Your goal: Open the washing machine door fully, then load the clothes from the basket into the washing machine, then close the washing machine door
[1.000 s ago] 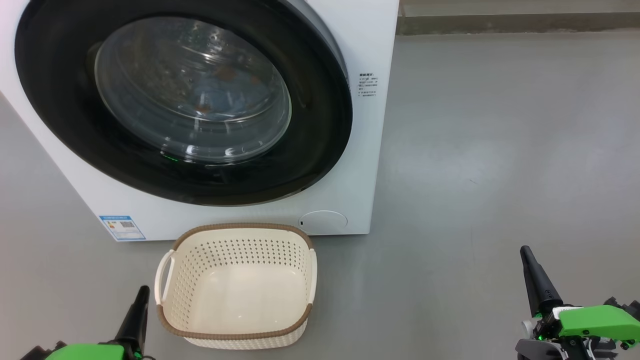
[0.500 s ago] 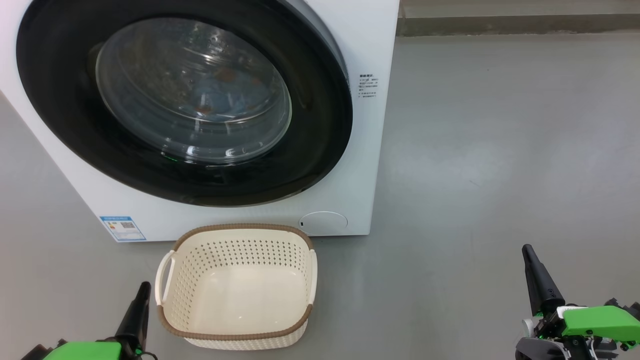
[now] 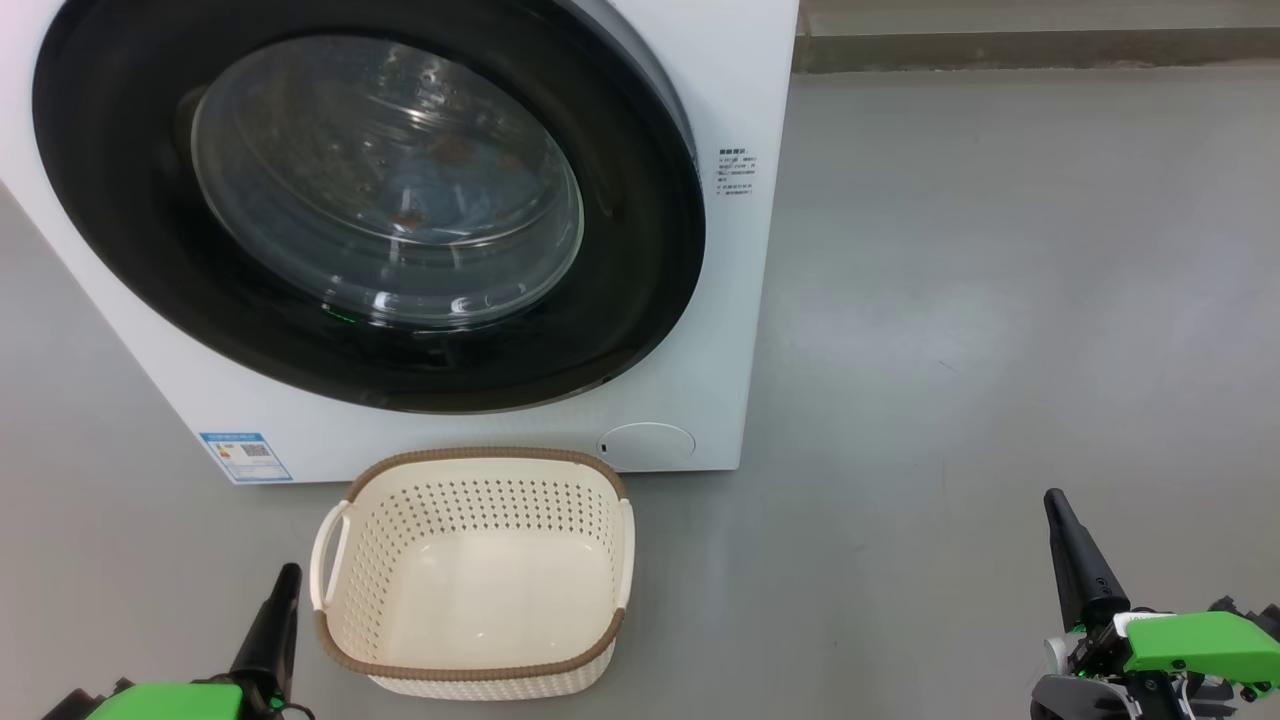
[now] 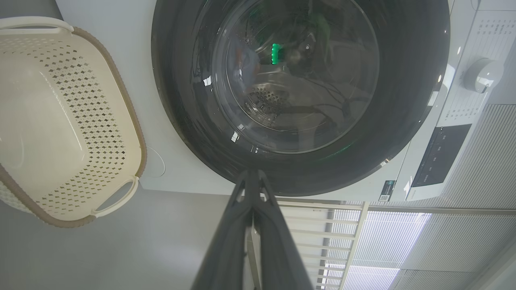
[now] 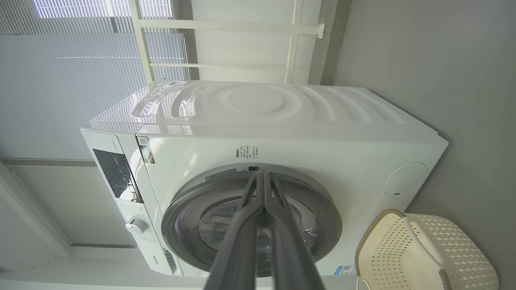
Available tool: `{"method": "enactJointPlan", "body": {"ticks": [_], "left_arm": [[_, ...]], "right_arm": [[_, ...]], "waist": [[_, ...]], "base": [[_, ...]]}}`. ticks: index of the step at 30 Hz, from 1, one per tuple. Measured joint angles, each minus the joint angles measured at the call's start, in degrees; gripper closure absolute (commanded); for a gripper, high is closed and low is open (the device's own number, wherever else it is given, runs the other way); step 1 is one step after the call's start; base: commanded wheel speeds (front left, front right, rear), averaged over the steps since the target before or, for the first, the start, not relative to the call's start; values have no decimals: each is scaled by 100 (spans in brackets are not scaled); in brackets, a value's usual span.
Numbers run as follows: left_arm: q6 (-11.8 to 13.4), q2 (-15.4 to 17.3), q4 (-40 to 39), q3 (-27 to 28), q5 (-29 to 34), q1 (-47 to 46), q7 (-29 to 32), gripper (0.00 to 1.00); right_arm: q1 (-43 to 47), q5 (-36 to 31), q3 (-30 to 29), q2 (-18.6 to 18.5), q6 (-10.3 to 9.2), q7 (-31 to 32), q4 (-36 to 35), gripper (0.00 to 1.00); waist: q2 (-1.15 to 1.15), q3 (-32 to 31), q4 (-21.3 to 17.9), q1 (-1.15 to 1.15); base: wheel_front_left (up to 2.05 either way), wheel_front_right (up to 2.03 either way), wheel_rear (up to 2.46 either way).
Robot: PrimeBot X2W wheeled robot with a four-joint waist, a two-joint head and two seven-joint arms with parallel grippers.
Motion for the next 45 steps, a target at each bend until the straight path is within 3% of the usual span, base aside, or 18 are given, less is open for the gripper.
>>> {"method": "enactJointPlan", "body": {"ticks": [45], "left_arm": [[0,-4,0,12,1,-1,8,100]], "right_arm": [[1,0,0,2,0,0,0,100]], "waist": [[0,0,0,0]], "base": [[0,0,0]]}}
